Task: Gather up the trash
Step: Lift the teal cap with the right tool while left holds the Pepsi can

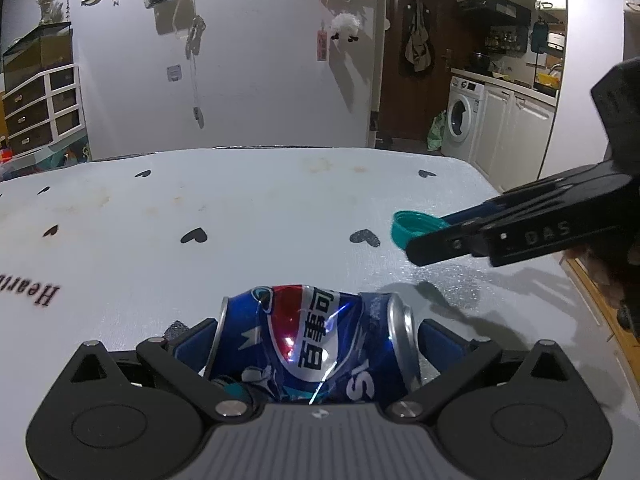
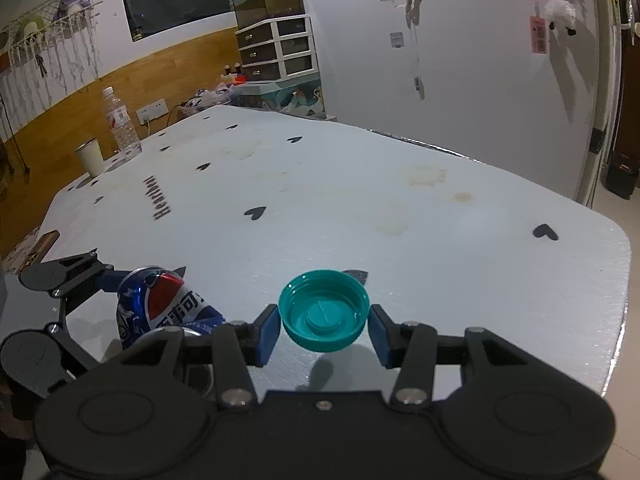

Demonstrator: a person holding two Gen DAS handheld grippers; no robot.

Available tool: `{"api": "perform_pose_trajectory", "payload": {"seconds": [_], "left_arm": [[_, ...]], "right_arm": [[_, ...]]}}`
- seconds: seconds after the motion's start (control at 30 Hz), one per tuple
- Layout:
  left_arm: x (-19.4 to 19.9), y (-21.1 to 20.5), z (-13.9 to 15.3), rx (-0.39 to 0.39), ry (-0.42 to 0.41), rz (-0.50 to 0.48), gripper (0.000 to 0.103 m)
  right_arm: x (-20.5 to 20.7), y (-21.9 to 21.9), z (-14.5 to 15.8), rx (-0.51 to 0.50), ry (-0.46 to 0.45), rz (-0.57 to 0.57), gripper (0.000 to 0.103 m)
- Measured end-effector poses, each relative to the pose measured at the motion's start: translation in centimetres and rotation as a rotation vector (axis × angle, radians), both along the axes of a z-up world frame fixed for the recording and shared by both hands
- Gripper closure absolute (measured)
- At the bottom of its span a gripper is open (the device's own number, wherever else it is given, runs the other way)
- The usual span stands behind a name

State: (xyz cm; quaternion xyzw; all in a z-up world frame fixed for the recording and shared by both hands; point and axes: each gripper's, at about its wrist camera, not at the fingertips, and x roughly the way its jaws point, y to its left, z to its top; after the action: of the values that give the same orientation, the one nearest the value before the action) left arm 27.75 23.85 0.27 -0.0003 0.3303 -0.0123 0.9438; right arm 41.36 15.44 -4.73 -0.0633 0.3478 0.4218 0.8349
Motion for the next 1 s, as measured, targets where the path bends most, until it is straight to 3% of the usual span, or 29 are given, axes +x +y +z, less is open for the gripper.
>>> {"api": "perform_pose_trajectory", "payload": {"seconds": [0.17, 0.3, 1.0], "left_arm": [[-0.4, -0.1, 0.2, 0.0, -0.001, -0.022, 0.0], [-0.6, -0.2, 0.1, 0.005, -0.003, -0.022, 0.009], [-1.1, -0.8, 0.7, -0.045, -0.088, 0.044, 0.011]], "right_arm": [[0.1, 0.2, -0.4, 0.003, 0.008, 0.003, 0.054], [0.1, 0.2, -0.6, -0.005, 0.009, 0.001, 0.054], [-2.9, -3.0, 1.1, 0.003, -0.04, -0.032, 0.054]]}}
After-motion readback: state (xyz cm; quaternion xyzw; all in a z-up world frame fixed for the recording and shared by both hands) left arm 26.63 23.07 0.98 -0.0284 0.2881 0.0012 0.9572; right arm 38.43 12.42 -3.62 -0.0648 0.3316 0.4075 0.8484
